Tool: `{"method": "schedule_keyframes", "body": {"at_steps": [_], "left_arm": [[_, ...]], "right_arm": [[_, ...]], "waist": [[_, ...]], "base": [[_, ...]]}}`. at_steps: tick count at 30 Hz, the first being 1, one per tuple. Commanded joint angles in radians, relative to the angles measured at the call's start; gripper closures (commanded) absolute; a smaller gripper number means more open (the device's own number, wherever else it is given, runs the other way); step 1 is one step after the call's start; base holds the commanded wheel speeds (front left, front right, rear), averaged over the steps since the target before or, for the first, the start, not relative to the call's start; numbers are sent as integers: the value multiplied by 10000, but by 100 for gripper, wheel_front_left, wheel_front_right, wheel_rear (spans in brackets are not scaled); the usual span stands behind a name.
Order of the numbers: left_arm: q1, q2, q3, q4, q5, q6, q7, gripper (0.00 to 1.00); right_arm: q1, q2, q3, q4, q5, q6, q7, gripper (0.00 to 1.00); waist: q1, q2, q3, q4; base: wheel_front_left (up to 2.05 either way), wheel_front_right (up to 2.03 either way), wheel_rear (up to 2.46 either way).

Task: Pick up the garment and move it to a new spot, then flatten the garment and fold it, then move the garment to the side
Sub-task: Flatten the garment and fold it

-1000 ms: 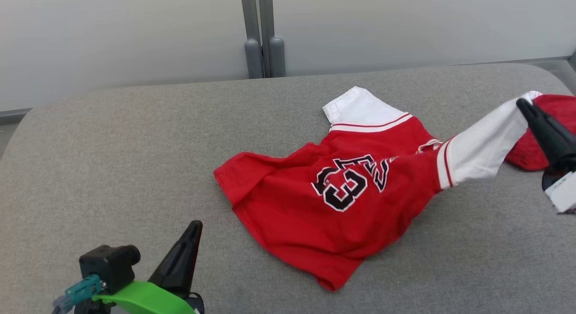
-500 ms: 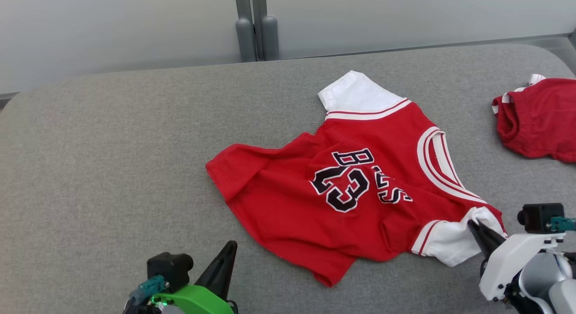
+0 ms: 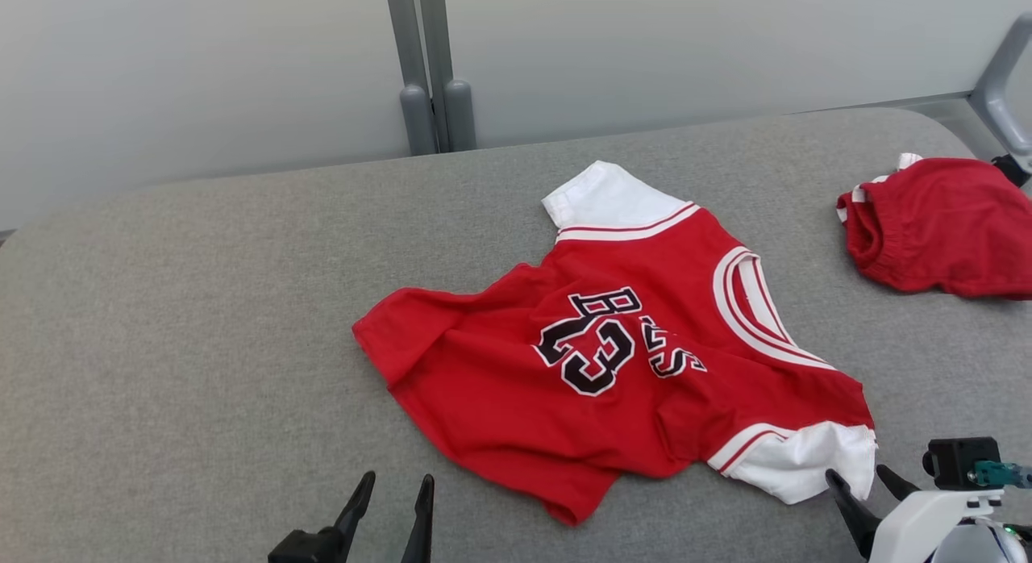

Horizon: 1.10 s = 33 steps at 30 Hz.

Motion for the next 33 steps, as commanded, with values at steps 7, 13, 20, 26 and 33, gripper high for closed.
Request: {"method": "schedule_keyframes", "body": {"at_steps": [7,13,20,26,33], "left_arm": [[323,-90,271,40,399,456,-626,0],[646,-137,919,-632,834,477,-635,0],[921,-217,1662,-1085,1415,477,-636,0],[755,-233,2016,-1232,1156,517,-637,0],[683,-235,2182,-1231,970,682,-638,0]], "right_arm": [[866,-47,-1209,-848,-864,-10,-1007,0],[1083,398,-2505,-759,-2060,-13,-3664,0],[956,1280,-3555,-1622,-3737,-12,-4244,0],[1115,1858,-3102,-2494,-4130,-12,-4250,0],[844,1741,-2134,-2290,-4019,-12,-4252,0]], "waist": [[0,0,-203,-343],[0,0,-272,-223],[0,0,-219,-39],[0,0,-159,102],[0,0,-146,269]], "base": [[0,0,0],[0,0,0],[0,0,0],[0,0,0],[0,0,0]]}}
